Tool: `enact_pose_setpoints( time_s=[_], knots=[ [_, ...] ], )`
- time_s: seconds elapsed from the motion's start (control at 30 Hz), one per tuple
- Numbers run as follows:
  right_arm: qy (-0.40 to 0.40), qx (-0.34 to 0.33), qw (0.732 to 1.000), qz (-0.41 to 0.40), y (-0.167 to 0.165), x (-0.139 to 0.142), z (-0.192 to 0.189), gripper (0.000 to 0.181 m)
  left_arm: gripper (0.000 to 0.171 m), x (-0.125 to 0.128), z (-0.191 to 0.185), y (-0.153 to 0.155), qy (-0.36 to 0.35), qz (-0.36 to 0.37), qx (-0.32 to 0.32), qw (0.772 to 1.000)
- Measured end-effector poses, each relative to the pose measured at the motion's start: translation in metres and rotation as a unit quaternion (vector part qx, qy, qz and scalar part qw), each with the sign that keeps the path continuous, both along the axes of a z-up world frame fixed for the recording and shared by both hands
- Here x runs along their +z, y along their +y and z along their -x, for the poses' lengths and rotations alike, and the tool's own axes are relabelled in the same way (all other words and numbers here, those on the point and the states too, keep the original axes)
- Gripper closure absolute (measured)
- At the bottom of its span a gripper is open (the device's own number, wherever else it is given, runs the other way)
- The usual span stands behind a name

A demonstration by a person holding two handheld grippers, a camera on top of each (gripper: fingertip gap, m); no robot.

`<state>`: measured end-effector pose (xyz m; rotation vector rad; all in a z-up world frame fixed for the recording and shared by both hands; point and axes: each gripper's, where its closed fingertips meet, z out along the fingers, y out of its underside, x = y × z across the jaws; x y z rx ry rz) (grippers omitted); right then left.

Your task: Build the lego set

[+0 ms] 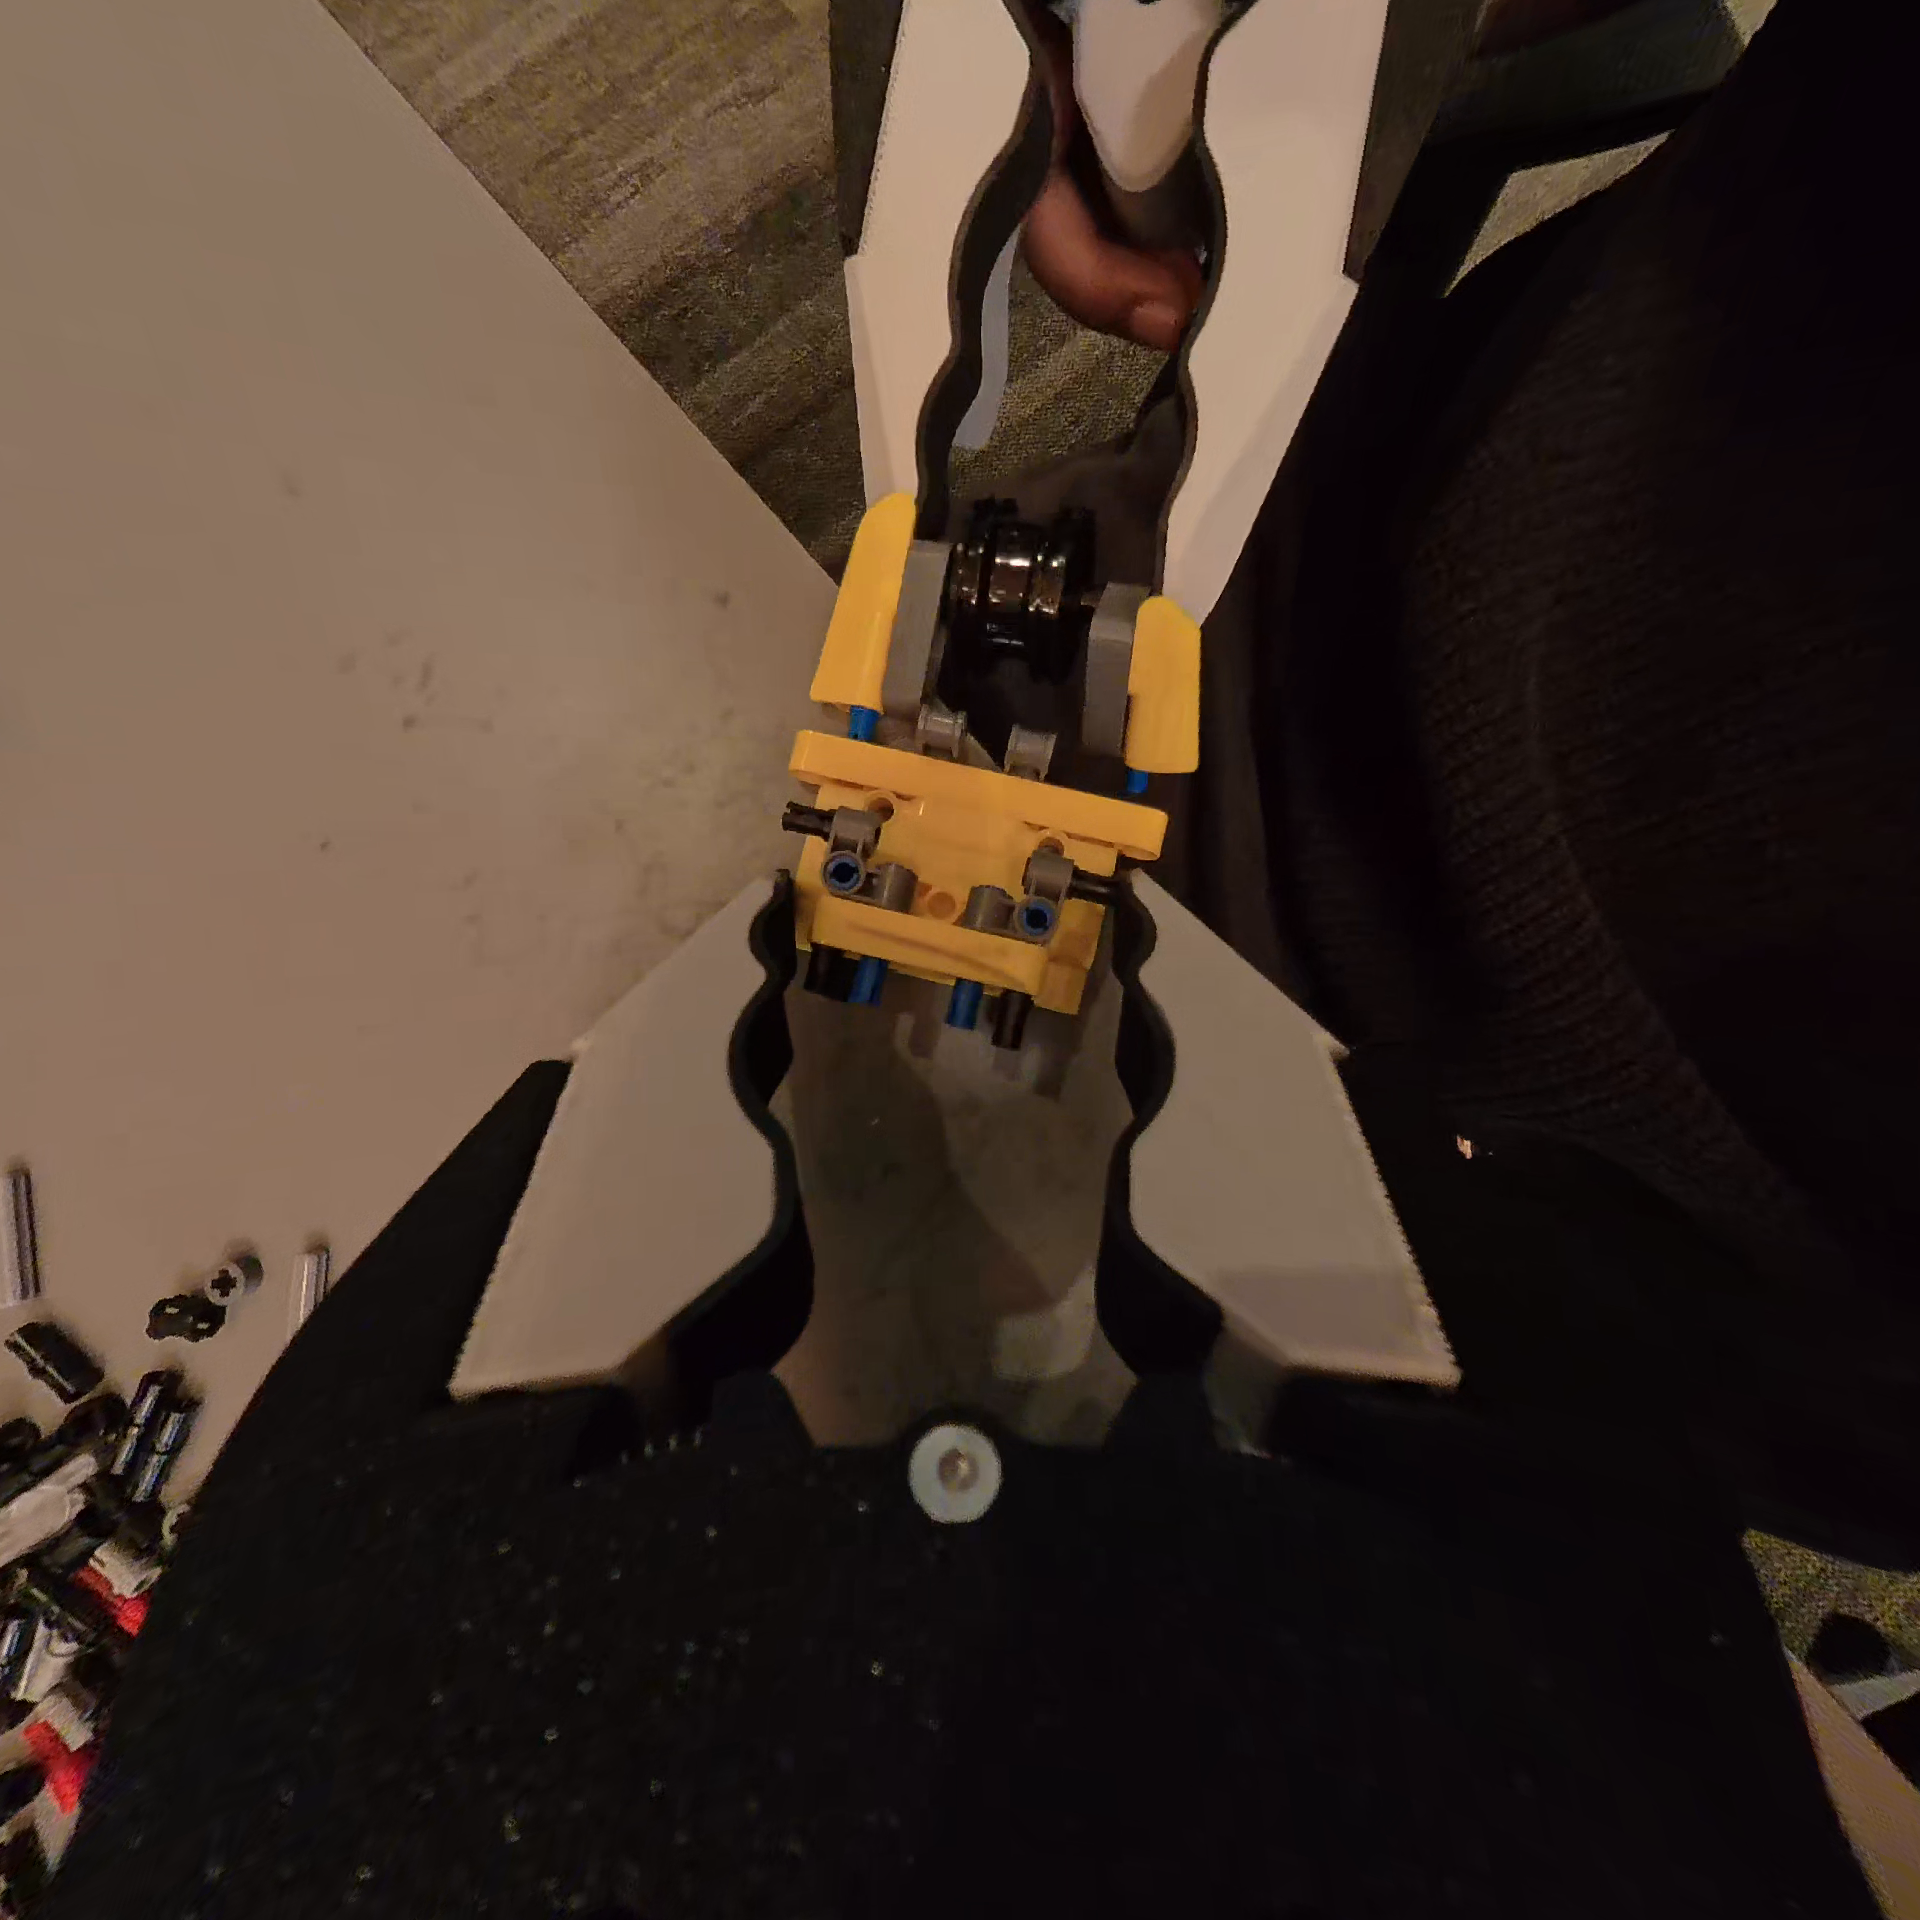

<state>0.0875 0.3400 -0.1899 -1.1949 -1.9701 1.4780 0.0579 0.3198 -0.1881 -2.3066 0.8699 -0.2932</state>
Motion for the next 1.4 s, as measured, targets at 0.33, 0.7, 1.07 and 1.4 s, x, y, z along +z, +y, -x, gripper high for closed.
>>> enact_pose_setpoints(
  time_s=[0.33, 0.7, 1.07, 1.4],
  knots=[
    [-0.012, 0.001, 1.000, -0.016, -0.0011, -0.0064, -0.0013, 0.133, 0.110, 0.0000, -0.0022, 0.0001, 0.002, -0.006, 0.010, 1.000],
    [-0.015, 0.032, 0.996, -0.081, 0.0026, -0.0073, -0.0027, 0.133, 0.112, -0.0011, -0.0026, -0.0006, 0.029, -0.003, -0.002, 1.000],
    [-0.044, 0.084, 0.988, -0.120, 0.0055, -0.0060, -0.0048, 0.133, 0.112, -0.0012, -0.0030, -0.0005, 0.031, -0.003, -0.009, 0.999],
    [-0.053, 0.079, 0.992, -0.089, 0.0038, -0.0066, -0.0035, 0.134, 0.113, -0.0014, -0.0035, -0.0001, 0.038, -0.001, -0.013, 0.999]
  ],
)
